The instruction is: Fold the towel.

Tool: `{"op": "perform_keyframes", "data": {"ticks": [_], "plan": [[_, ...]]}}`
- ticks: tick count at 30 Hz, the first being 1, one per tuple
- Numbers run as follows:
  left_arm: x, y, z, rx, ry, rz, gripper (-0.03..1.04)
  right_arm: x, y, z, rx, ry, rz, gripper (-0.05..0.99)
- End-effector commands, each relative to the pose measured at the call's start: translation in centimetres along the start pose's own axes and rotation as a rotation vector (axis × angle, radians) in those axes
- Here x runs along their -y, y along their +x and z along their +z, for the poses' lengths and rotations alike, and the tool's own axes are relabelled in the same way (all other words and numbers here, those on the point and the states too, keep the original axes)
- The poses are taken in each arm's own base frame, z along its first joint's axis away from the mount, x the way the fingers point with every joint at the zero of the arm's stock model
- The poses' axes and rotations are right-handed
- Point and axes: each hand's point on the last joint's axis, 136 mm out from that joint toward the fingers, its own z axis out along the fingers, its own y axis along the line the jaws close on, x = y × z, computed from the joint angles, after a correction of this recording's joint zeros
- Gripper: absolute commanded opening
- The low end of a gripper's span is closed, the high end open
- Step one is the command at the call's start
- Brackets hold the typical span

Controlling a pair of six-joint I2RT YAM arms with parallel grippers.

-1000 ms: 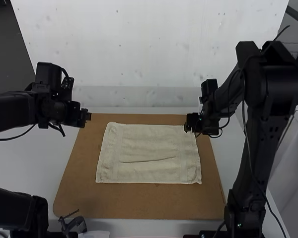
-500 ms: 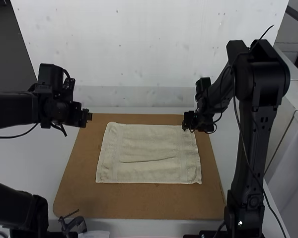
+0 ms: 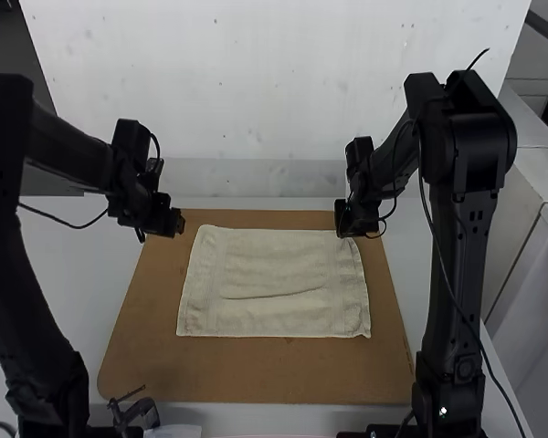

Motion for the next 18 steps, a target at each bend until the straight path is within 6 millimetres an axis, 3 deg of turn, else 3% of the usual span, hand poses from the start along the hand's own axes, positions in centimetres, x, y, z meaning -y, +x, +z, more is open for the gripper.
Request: {"op": "perform_keyframes", "data": {"ticks": [1,12,18], "plan": [[0.7,-2.8,1.4,-0.005,-0.004,-0.005,0.95,0.8,3.9,1.8,-0.107,0.046,0.006,0.02],[4.4,-5.1,7.3,-0.102,-0.001,0.046,0.95,0.5,4.3,1.5,-0.120,0.047,-0.004,0.02],[5.8,-5.6,8.9,-0.126,0.022,0.066,0.95,1.0,4.4,1.5,-0.123,0.055,0.002,0.02]]}}
